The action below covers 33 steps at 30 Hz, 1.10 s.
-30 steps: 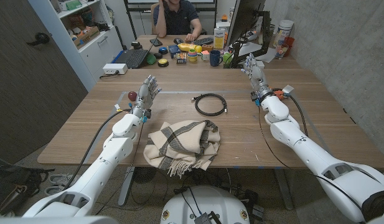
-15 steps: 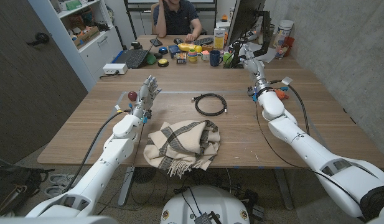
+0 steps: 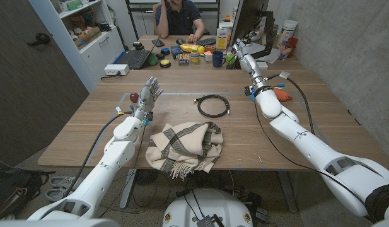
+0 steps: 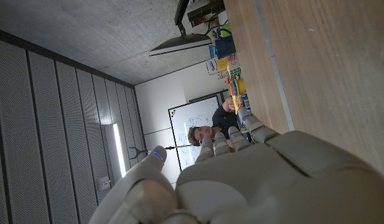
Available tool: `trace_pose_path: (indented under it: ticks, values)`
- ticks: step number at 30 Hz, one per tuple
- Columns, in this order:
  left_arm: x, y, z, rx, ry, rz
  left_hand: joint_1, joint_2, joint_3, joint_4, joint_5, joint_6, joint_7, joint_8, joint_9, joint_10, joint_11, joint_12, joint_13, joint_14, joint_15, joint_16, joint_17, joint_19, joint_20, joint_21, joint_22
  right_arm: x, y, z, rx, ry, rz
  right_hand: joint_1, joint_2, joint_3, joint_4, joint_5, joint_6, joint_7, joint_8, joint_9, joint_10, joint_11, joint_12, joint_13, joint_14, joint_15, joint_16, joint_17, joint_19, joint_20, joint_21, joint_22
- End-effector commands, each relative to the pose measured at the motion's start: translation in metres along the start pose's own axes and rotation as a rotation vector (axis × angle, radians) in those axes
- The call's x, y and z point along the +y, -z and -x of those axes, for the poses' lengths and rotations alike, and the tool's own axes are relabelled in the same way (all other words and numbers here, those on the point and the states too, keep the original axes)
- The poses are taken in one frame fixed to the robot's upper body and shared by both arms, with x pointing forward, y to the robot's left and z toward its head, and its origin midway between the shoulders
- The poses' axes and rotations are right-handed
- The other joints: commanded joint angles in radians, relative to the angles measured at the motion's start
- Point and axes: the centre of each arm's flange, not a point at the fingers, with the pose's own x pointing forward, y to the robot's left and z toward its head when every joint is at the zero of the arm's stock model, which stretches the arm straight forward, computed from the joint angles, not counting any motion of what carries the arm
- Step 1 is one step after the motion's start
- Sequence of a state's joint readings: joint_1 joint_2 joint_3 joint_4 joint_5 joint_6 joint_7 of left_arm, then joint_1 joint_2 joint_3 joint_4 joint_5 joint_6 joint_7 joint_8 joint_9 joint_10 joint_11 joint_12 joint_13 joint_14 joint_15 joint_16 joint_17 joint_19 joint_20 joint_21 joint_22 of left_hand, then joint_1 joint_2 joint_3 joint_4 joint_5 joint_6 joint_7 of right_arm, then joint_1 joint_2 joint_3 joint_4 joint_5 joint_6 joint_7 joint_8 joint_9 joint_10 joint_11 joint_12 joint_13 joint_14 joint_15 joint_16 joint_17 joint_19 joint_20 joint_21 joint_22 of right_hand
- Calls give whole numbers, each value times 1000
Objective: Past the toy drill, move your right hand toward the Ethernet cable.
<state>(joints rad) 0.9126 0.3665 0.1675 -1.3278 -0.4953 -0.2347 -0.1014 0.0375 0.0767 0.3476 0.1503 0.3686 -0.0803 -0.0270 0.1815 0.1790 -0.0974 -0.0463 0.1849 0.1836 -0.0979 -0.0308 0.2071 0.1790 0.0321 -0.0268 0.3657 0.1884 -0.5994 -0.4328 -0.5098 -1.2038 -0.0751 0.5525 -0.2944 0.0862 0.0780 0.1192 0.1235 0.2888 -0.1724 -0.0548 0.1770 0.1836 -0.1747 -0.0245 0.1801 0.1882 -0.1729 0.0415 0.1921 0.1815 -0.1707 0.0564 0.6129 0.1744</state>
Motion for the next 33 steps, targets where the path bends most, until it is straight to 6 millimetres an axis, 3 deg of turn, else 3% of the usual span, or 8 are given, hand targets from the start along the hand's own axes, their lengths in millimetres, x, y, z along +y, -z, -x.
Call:
trace_pose_path:
  ticks: [1, 4, 8, 14, 17, 20, 21, 33]
  values:
    - [3, 2, 1, 3, -3, 5, -1, 19, -5, 1, 8, -10, -1, 6, 5, -8, 2, 5, 5, -8, 1, 6, 5, 4, -8, -4, 2, 28, -21, -16, -60, -125, 256, 23, -5, -2, -12, -8, -76, -31, 4, 6, -110, -20, -1, 4, -138, 20, 2, 0, -121, 76, -18, 3]
    - [4, 2, 0, 3, -7, 6, -1, 19, -6, 1, 8, -9, -1, 6, 5, -8, 2, 5, 5, -7, 1, 6, 5, 4, -8, -5, 2, 38, -25, -19, -71, -158, 319, 27, -10, -7, -15, -14, -92, -44, 4, 7, -131, -30, -3, 4, -158, 34, 0, 1, -139, 101, -35, 4]
    - [5, 2, 0, 3, -8, 6, -1, 19, -7, 2, 8, -10, 0, 6, 5, -8, 2, 5, 5, -7, 0, 6, 5, 5, -9, -6, 2, 49, -28, -23, -84, -196, 358, 27, -15, -13, -15, -20, -116, -33, 2, 7, -157, -38, -5, 4, -184, 20, -4, 3, -167, 77, -54, 5]
    - [5, 3, -1, 5, -10, 6, -2, 18, -8, 2, 8, -9, 1, 6, 5, -8, 2, 5, 5, -8, 0, 6, 6, 6, -9, -6, 2, 57, -30, -25, -89, -247, 399, 24, -19, -19, -14, -27, -134, -34, 2, 8, -181, -62, -5, 5, -211, 8, -5, 4, -197, 67, -73, 6]
    - [5, 3, -1, 4, -14, 7, -2, 18, -9, 2, 8, -10, 1, 6, 5, -8, 2, 5, 5, -8, 1, 6, 6, 5, -9, -7, 2, 59, -30, -27, -93, -268, 404, 23, -21, -26, -13, -33, -101, -83, 18, 7, -175, -96, 4, 4, -220, 2, 1, 5, -199, 72, -84, 7]
    - [5, 3, 0, 4, -14, 7, -3, 18, -10, 3, 8, -9, 1, 6, 5, -9, 2, 5, 5, -7, 0, 6, 6, 6, -9, -8, 2, 61, -30, -27, -99, -285, 424, 24, -23, -33, -13, -40, -46, -146, 34, 6, -149, -127, 15, 3, -211, -8, 10, 4, -186, 101, -94, 7]
    - [5, 3, 0, 4, -14, 7, -3, 18, -10, 3, 8, -9, 0, 6, 5, -8, 2, 5, 5, -8, 0, 6, 6, 5, -9, -8, 2, 62, -30, -27, -100, -293, 433, 24, -24, -35, -12, -41, -34, -154, 37, 5, -141, -132, 17, 3, -207, -9, 13, 4, -181, 109, -95, 7]
    - [3, 1, 2, 1, -14, 2, -4, 17, -13, 4, 8, -10, 1, 6, 5, -9, 2, 5, 5, -8, 1, 6, 6, 6, -8, -10, 2, 79, -21, -26, -89, -429, 575, 25, -27, -44, -13, -44, 15, -165, 41, 3, -127, -170, 17, 2, -194, -18, 19, 3, -167, 149, -107, 6]
